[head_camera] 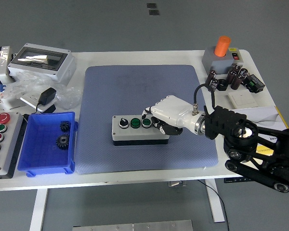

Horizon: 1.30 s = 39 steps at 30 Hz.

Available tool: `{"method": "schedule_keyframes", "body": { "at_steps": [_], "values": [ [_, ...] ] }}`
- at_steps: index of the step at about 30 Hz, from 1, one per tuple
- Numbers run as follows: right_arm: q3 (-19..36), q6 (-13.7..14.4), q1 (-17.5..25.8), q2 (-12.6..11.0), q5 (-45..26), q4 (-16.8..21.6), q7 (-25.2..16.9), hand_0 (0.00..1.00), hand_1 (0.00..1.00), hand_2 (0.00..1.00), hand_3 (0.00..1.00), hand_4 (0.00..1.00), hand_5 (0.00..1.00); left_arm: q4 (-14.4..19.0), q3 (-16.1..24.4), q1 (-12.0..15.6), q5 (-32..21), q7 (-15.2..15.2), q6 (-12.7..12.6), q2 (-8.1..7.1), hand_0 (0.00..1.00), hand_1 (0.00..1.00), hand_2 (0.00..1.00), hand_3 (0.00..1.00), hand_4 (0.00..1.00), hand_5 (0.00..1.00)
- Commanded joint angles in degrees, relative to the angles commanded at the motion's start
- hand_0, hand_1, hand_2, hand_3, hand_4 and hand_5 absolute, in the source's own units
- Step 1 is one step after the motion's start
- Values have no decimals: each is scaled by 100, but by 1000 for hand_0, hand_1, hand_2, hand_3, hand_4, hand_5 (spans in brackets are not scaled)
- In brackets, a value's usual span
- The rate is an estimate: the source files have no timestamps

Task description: Pick up the button,place it on the desk,press the button,press the button

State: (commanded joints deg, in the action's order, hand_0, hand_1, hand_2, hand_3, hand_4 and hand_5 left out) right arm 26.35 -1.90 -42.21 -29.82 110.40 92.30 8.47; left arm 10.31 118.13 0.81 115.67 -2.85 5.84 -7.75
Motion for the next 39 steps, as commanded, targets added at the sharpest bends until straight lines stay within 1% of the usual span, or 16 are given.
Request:
{"method": "schedule_keyframes", "body": {
  "at_steps": [3,4,6,9,10,12,15,16,21,22,30,34,39],
  "values": [
    [370,202,111,-74,-440,166,-196,376,243,240,729,19,113,0,3,2,14,11,3,2,729,746,594,595,551,188],
    [476,199,147,-84,-562,185,-222,359,241,241,724,98,149,0,6,3,21,16,6,2,726,746,593,593,548,185],
    [671,120,204,-71,-835,161,-207,359,241,241,724,98,149,0,13,3,35,24,10,3,726,746,593,593,548,185],
    [705,62,225,27,-805,-26,-113,359,241,241,724,98,149,0,21,-7,49,25,15,5,726,746,593,593,548,185],
    [700,53,227,57,-755,-80,-83,357,301,326,730,585,243,0,22,-10,51,24,16,5,726,747,591,589,541,182],
    [683,-39,227,165,-508,-248,28,357,301,326,730,585,243,0,20,-18,53,27,19,6,726,747,591,589,541,182],
    [665,-179,230,265,-268,-363,147,357,301,326,730,585,243,0,18,-22,55,31,23,8,726,747,591,589,541,182],
    [662,-220,231,288,-223,-379,179,951,998,998,998,998,477,0,17,-22,56,33,24,8,725,747,590,588,537,175],
    [663,-375,227,337,-186,-375,296,951,998,998,998,998,477,0,18,-25,57,40,31,8,725,747,590,588,537,175],
    [661,-397,225,336,-214,-366,304,998,998,998,998,998,401,0,20,-26,59,39,32,8,726,747,588,586,533,175],
    [597,-636,235,358,-502,-336,413,998,998,998,998,998,395,0,35,-30,74,48,35,17,726,747,588,587,533,174],
    [444,-653,228,449,-398,-484,495,998,998,998,998,998,401,0,63,-31,99,54,35,17,726,747,589,587,534,173],
    [99,-533,205,717,-194,-907,573,998,998,998,998,998,401,0,79,-36,115,55,37,16,726,747,589,587,534,173]
  ]
}}
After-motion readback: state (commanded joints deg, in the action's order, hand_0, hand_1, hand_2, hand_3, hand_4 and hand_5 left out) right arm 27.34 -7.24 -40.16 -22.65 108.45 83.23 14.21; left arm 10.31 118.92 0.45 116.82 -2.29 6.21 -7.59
